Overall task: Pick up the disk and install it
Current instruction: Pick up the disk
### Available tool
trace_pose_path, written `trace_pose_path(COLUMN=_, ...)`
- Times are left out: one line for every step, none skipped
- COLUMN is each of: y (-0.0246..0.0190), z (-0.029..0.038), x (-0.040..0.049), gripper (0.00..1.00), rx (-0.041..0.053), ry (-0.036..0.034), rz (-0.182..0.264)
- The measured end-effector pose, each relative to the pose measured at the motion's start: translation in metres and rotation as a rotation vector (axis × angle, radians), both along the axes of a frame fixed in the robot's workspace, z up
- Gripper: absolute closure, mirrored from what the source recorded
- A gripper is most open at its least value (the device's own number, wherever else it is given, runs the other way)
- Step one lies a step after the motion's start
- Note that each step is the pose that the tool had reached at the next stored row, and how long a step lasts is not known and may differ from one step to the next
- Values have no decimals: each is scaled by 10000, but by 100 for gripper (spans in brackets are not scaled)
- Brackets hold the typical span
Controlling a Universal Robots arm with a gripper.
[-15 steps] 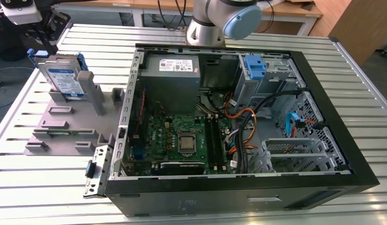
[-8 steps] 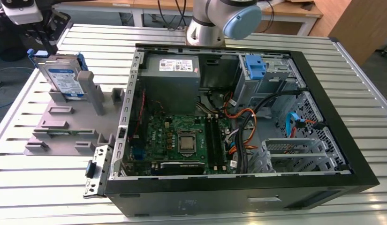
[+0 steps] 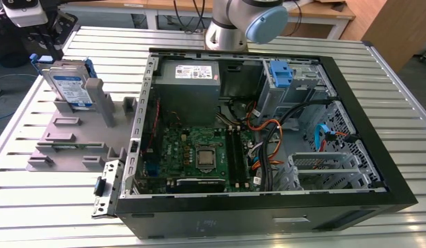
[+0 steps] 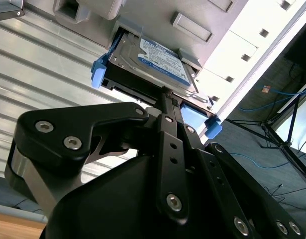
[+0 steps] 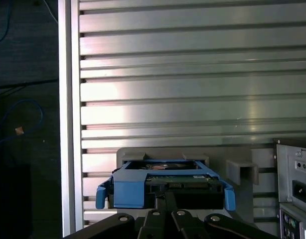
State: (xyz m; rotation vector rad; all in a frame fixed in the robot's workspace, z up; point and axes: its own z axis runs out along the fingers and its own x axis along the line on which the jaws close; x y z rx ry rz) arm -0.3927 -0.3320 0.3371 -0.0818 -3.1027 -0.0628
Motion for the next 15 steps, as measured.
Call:
trace_pose_path(y=0, z=0, x=0, gripper=89, rx=0, ry=0, rz=9)
trace_pose_path(y=0, z=0, x=0, gripper=89, rx=0, ry=0, rz=38)
trace_pose_path(y=0, z=0, x=0, gripper=89, rx=0, ry=0, rz=102)
trace_pose_path(y=0, z=0, x=0, gripper=89, rx=0, ry=0, rz=204)
trace_pose_path(y=0, z=0, x=0, gripper=89, rx=0, ry=0, rz=287)
trace_pose_path(y=0, z=0, x=0, gripper=89, rx=0, ry=0, rz=309)
trace_pose_path(y=0, z=0, x=0, gripper=89, rx=0, ry=0, rz=309)
trace_pose_path(y=0, z=0, x=0, gripper=89, rx=0, ry=0, rz=310)
trace_pose_path(y=0, z=0, x=0, gripper=89, rx=0, ry=0, rz=310)
trace_pose_path(y=0, z=0, x=0, gripper=89, rx=0, ry=0, rz=310)
trace_pose_path(y=0, z=0, x=0, gripper=89, rx=0, ry=0, rz=312)
trace_pose_path(y=0, z=0, x=0, gripper=89, rx=0, ry=0, rz=321)
trace_pose_path(y=0, z=0, x=0, gripper=89, rx=0, ry=0, rz=347)
trace_pose_path(y=0, z=0, x=0, gripper=89, rx=0, ry=0, rz=395)
trace_pose_path(y=0, z=0, x=0, gripper=89, rx=0, ry=0, rz=457)
